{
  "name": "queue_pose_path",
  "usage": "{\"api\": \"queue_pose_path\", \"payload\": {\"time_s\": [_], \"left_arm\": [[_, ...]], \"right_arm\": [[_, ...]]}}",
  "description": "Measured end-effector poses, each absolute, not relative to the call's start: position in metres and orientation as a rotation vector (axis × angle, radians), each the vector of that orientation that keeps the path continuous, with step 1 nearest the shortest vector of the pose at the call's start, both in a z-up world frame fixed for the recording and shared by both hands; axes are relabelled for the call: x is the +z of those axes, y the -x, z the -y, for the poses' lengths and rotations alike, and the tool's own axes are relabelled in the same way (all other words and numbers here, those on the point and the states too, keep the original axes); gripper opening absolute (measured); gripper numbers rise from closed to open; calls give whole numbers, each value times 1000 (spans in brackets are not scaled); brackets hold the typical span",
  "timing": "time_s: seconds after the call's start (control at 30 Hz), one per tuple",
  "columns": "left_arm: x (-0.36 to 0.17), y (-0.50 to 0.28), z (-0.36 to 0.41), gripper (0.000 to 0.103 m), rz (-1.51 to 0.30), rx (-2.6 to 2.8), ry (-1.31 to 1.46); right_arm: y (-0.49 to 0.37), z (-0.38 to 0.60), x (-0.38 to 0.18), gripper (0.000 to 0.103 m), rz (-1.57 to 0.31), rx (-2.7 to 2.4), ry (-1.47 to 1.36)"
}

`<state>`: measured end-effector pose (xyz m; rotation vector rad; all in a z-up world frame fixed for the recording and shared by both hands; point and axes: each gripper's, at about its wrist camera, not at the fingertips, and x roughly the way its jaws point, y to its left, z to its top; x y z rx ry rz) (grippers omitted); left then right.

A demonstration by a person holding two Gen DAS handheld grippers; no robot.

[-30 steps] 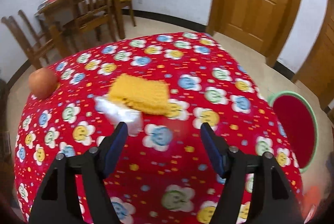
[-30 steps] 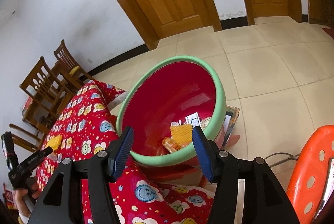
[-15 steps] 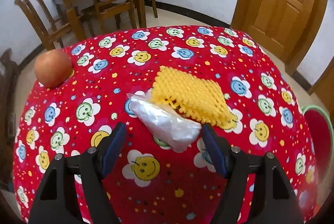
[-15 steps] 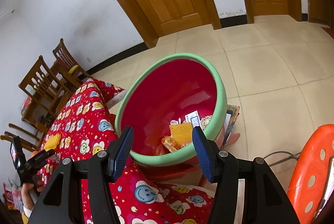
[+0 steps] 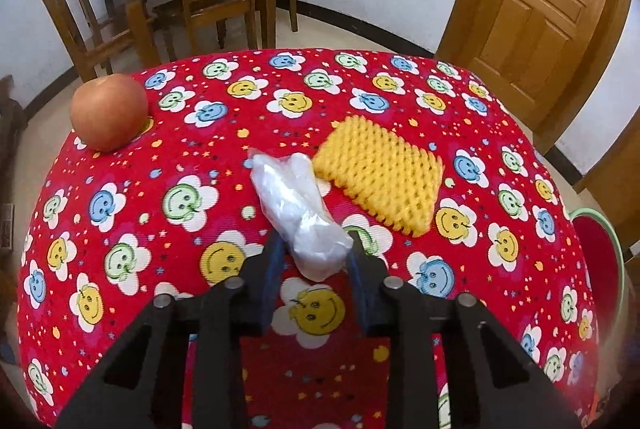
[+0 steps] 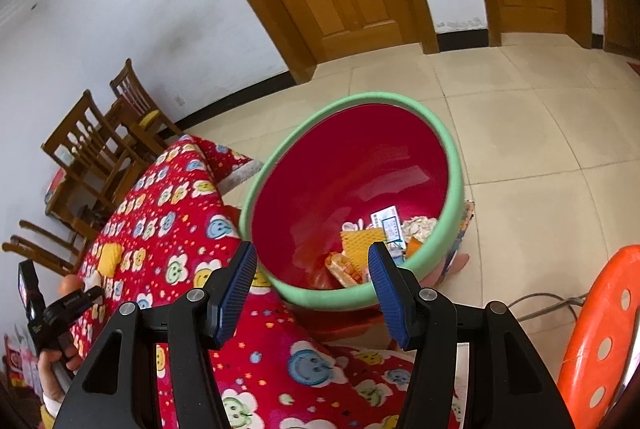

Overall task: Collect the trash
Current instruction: 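Move the left tool back over the table and grasp the white plastic bag, then grasp the yellow mesh pad with the right tool while the left tool holds the bag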

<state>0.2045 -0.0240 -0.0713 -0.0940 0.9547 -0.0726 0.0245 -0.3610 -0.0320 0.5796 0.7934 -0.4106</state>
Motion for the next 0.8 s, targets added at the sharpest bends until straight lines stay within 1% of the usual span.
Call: {"api": "queue_pose_path", "payload": {"time_s": [0.27,0.53,0.8], "left_arm": [[-65,-194,7,29,-932,-102,135],[-59,-186,-19,29,-867,-86,195],[-61,-185,-39,29,-863,-50,239]], "right_arm": [[-55,324,-26,59,-826,-329,-528],[-102,269,-23,59,-869,-226,-439],[-159,212,-36,59,-930,-85,-403]]}}
